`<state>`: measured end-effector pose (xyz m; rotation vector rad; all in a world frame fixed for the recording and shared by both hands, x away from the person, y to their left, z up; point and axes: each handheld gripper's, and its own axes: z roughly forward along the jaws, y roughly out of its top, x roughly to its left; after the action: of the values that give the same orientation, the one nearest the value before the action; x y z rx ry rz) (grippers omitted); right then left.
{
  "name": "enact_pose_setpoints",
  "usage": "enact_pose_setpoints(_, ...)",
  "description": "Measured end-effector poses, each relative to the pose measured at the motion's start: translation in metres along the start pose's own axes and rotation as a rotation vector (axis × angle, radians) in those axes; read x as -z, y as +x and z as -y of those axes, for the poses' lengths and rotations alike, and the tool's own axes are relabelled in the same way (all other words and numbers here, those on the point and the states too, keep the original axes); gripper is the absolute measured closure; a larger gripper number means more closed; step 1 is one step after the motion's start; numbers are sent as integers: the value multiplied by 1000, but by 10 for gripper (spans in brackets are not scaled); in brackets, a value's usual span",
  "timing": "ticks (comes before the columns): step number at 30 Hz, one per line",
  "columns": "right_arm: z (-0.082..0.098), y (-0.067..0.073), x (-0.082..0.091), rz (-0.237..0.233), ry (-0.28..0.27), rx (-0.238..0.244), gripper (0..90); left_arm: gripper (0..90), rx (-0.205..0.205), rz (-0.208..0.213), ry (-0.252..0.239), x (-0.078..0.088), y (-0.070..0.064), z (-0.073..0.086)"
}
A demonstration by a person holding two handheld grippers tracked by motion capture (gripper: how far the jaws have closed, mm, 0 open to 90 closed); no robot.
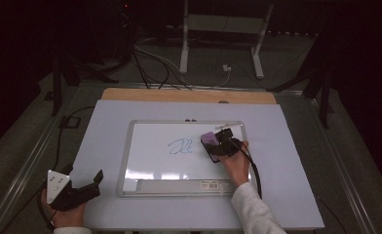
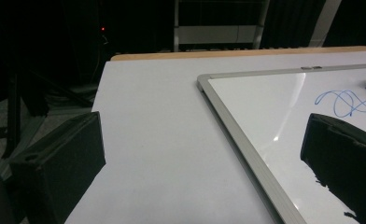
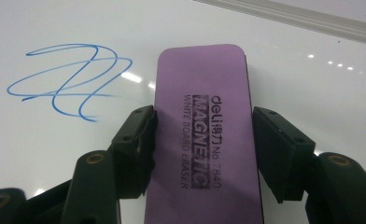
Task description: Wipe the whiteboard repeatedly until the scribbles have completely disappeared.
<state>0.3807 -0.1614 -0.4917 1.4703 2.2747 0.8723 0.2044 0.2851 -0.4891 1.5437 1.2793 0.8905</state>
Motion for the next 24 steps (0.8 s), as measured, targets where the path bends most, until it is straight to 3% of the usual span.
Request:
enact_pose_setpoints(1, 0, 2, 0, 11, -3, 9, 419, 5, -1, 2, 0, 0, 0, 0)
enact_pose_setpoints(4, 2, 11, -1, -55, 4, 27, 419, 6, -4, 2, 1, -1, -1, 0)
enact_pose_setpoints(10, 6, 43, -1, -155, 14, 141, 420, 6, -2, 1, 1, -1, -1, 0)
enact_pose_setpoints(12, 6, 48, -1, -171, 20, 165, 420, 5, -1, 1, 0, 0, -1, 0)
enact_pose_setpoints(14, 5, 46, -2, -185, 25, 155, 420, 5, -2, 1, 0, 0, 0, 0)
enact_pose_setpoints(21, -1, 19, -5, -34, -9, 4, 420, 5, 2, 2, -1, 0, 0, 0)
enact_pose_setpoints(22, -1, 19, -5, -32, -8, -4, 420, 5, 3, 2, 0, -1, 0, 0)
enact_pose_setpoints(24, -2, 25, -5, -1, -10, 25, 420, 6, -1, 3, 2, -1, -1, 0)
